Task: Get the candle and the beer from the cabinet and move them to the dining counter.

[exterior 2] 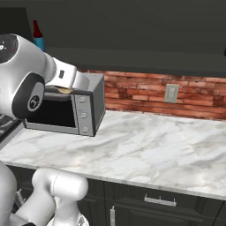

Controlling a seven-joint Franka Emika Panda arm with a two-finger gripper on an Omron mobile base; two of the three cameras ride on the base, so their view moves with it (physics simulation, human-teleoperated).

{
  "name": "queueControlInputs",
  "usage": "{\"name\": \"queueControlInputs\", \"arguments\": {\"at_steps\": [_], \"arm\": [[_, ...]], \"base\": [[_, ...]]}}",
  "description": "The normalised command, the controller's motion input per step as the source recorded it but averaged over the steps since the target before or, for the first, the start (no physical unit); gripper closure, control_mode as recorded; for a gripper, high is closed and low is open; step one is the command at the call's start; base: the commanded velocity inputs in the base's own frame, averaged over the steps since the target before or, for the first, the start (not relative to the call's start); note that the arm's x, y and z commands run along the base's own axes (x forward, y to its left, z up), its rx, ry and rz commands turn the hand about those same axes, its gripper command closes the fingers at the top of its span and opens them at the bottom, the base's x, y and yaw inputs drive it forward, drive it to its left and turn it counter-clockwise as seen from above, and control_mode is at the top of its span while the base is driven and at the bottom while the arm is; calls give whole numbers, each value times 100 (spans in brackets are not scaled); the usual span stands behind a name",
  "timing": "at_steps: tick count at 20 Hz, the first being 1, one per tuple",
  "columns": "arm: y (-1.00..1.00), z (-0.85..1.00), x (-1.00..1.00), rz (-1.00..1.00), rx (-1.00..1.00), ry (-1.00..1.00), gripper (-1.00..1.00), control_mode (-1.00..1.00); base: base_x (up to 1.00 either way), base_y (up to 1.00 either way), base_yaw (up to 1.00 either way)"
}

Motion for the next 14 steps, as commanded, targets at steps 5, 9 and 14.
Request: {"name": "queueControlInputs", "arguments": {"at_steps": [5,9,14], "arm": [[0,-6,-6,6,-6,-7,100,-100],[0,0,-22,1,-11,-3,100,-100],[0,0,-19,0,-5,0,100,-100]], "base": [[0,0,0],[0,0,0],[0,0,0]]}}
